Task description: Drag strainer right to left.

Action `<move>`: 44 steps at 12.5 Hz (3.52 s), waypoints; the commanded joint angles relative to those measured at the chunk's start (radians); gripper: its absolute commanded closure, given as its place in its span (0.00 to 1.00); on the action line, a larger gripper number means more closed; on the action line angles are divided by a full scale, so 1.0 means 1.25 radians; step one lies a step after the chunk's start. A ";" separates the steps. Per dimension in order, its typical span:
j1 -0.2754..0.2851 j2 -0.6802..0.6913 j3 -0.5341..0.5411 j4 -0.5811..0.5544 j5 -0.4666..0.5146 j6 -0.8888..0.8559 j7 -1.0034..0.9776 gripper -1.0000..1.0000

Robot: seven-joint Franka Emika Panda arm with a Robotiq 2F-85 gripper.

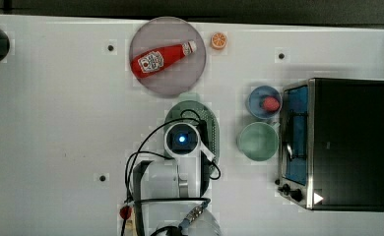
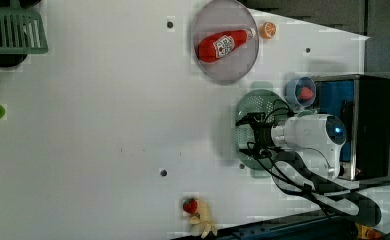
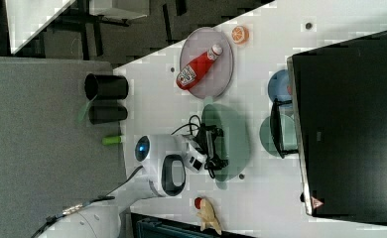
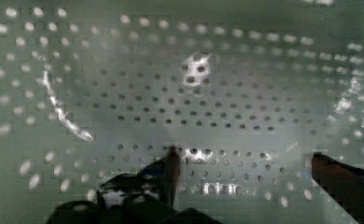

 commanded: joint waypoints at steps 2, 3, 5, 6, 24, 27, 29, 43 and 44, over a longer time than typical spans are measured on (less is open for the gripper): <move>0.026 -0.032 0.041 0.014 0.020 -0.004 0.071 0.00; 0.035 -0.032 0.048 0.015 0.028 -0.006 0.071 0.00; 0.056 -0.032 0.059 0.023 0.059 -0.013 0.072 0.00; 0.068 -0.031 0.062 0.026 0.077 -0.014 0.072 0.00; 0.334 0.086 0.069 0.242 0.302 -0.075 0.234 0.00; 0.369 0.124 0.069 0.289 0.303 -0.076 0.233 0.00; 0.390 0.143 0.069 0.319 0.308 -0.078 0.254 0.00; 0.485 0.192 0.060 0.456 0.309 -0.119 0.316 0.00; 0.485 0.166 0.047 0.449 0.307 -0.125 0.292 0.00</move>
